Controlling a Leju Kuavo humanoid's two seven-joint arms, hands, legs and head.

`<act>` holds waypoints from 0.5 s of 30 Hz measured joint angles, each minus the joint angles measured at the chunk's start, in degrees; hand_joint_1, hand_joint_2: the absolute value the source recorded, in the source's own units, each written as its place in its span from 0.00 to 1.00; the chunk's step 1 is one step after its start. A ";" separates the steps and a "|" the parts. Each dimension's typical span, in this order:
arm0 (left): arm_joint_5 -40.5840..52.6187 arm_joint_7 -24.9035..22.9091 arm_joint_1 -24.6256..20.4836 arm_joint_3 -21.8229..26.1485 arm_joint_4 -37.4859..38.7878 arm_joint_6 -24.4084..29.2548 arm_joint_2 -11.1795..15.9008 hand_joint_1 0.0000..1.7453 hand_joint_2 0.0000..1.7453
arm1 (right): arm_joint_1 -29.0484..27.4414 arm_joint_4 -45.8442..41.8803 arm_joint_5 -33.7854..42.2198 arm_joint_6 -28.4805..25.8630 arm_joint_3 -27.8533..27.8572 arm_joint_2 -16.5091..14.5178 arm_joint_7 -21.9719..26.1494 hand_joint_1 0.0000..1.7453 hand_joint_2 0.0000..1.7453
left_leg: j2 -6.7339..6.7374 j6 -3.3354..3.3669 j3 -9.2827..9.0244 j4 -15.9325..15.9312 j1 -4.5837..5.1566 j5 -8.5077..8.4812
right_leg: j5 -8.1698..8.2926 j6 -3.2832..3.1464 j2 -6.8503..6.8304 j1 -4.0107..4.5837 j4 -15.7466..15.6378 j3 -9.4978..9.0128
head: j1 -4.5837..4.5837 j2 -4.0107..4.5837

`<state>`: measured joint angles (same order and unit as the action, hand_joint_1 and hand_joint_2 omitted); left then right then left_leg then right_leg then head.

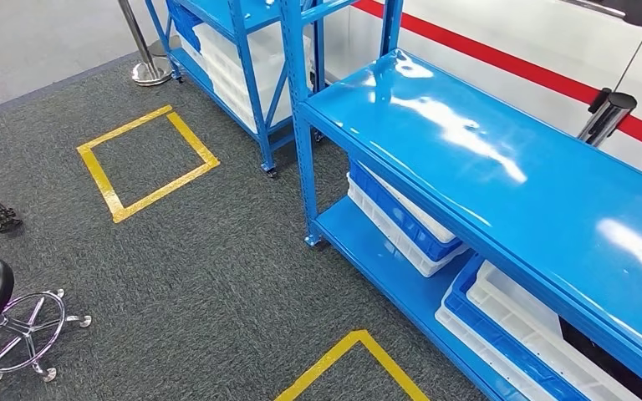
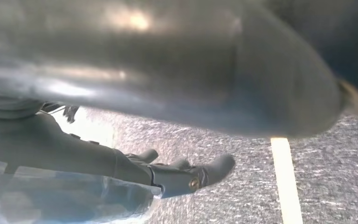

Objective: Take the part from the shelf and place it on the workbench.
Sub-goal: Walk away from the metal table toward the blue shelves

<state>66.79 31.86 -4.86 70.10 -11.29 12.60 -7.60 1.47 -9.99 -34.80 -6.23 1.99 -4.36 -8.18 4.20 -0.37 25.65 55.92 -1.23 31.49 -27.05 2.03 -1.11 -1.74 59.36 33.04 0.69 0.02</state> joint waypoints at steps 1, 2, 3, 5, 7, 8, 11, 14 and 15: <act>-0.01 0.01 -0.05 0.00 0.01 0.02 -0.06 0.00 0.00 | -0.04 0.00 -0.01 -0.01 0.01 0.03 0.00 0.00 0.00 | -0.08 -0.30 -0.02 0.44 -0.22 0.36 | -0.07 -0.45 0.43 0.04 -0.01 0.00 | -0.07 0.00; -0.02 0.02 -0.08 0.00 0.02 0.05 -0.13 0.00 0.00 | -0.07 0.00 -0.03 -0.01 0.02 0.08 0.00 0.00 0.00 | -0.64 -0.52 0.43 1.72 -0.40 1.22 | -0.11 -0.90 0.85 0.09 -0.04 -0.05 | -0.12 0.00; -0.03 0.03 -0.11 0.00 0.03 0.09 -0.18 0.00 0.00 | -0.06 0.00 -0.08 -0.02 0.02 0.12 0.00 0.00 0.00 | -1.50 -0.65 1.57 4.18 -0.52 2.64 | -0.13 -1.24 1.27 0.14 -0.09 -0.13 | -0.19 0.00; -0.12 0.05 -0.05 0.00 0.04 0.20 -0.22 0.00 0.00 | -0.01 0.00 -0.17 -0.02 0.02 0.19 0.00 0.00 0.00 | -3.34 -0.25 5.76 12.00 -0.52 6.34 | -0.17 -1.73 2.09 0.58 -0.09 -0.10 | -0.28 0.00; -0.23 0.05 0.08 0.01 0.04 0.28 -0.23 0.00 0.00 | -0.01 0.00 -0.31 -0.02 0.02 0.19 0.01 0.00 0.00 | -3.91 0.44 9.58 17.80 -0.37 7.67 | -0.18 -1.98 3.19 1.12 -0.07 -0.11 | -0.26 0.00; -0.29 0.05 0.13 0.02 0.04 0.32 -0.24 0.00 0.00 | -0.02 0.00 -0.37 -0.01 0.02 0.20 0.01 0.00 0.00 | -4.10 0.89 10.20 17.79 -0.22 6.53 | -0.17 -2.04 3.86 1.32 -0.07 -0.19 | -0.26 0.00; -0.44 0.05 0.14 0.03 0.05 0.43 -0.21 0.00 0.00 | 0.05 0.00 -0.46 0.01 0.02 0.14 0.02 0.00 0.00 | -6.92 2.39 7.25 8.20 0.48 -0.34 | -0.09 -2.12 5.89 1.55 -0.10 -0.43 | -0.19 0.00; -0.45 0.05 0.13 0.07 0.04 0.57 -0.13 0.00 0.00 | 0.15 0.00 -0.52 0.01 0.02 -0.07 0.04 0.00 0.00 | -9.07 3.03 5.46 3.16 1.22 -2.03 | 0.21 -1.69 7.59 1.29 -0.21 -0.01 | -0.30 0.00; -0.46 0.05 0.12 0.08 0.04 0.60 -0.14 0.00 0.00 | 0.09 0.00 -0.54 0.02 0.02 -0.13 0.05 0.00 0.00 | -8.32 3.18 5.33 2.82 1.44 -2.23 | 0.39 -1.38 8.20 1.19 -0.39 0.33 | -0.39 0.00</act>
<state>66.34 31.91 -4.74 70.17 -11.26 13.20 -7.74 1.56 -9.99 -35.34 -6.21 2.01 -4.49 -8.13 -4.12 2.80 30.98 58.74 0.21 29.26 -26.65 0.65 7.09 -0.55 58.97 33.37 0.30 0.02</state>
